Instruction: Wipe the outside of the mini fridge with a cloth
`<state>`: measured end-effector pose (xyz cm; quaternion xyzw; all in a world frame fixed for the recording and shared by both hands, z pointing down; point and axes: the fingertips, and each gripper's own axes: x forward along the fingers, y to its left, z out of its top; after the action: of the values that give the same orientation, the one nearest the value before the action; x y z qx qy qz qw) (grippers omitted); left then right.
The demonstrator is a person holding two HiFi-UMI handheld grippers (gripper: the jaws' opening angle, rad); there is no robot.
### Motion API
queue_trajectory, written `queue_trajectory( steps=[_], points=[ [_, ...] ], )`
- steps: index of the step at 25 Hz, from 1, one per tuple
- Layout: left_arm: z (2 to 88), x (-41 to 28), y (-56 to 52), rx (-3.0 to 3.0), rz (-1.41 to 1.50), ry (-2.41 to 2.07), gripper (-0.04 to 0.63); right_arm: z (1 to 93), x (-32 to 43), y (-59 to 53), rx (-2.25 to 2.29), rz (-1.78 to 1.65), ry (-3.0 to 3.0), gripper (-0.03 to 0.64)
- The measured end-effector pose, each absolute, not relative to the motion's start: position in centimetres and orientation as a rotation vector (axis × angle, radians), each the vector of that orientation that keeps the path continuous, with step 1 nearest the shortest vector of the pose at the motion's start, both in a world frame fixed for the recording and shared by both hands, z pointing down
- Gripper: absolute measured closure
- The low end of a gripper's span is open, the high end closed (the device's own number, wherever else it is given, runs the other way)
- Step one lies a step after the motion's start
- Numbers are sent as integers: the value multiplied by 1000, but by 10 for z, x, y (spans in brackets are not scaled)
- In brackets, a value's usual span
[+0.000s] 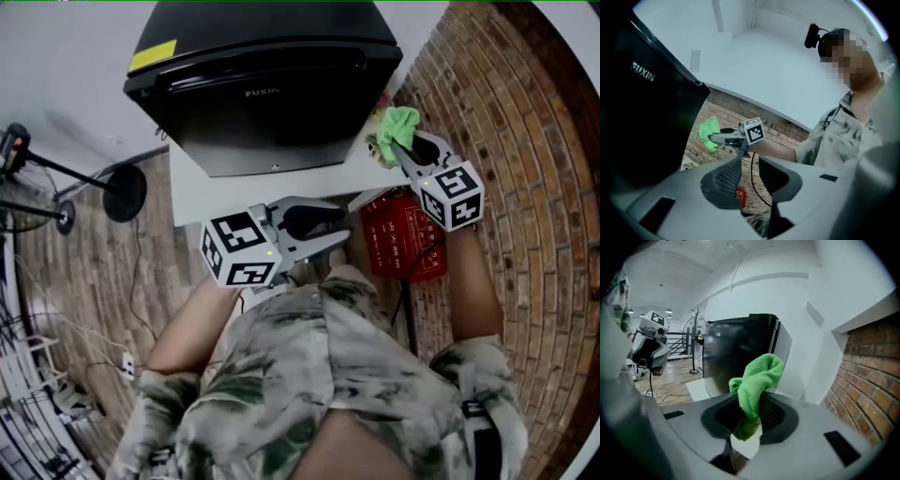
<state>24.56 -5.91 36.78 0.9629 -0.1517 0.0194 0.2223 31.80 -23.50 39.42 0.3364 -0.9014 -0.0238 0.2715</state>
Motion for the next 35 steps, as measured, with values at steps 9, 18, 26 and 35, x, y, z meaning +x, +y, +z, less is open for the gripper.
queue_trajectory(
  steps=[9,18,26,35],
  points=[
    [373,239,-34,2651,45,-515,469,395,275,-174,748,-74,-2510,512],
    [375,235,-3,2573,69,-683,469,397,266,-138,610,-79,-2582,512],
    [385,228,20,2512,85,-753,469,413,247,-117,568,-19,-2654,514],
    [374,163,30,2590,54,-703,469,403,172,-100,578,-96,-2624,514]
  ],
)
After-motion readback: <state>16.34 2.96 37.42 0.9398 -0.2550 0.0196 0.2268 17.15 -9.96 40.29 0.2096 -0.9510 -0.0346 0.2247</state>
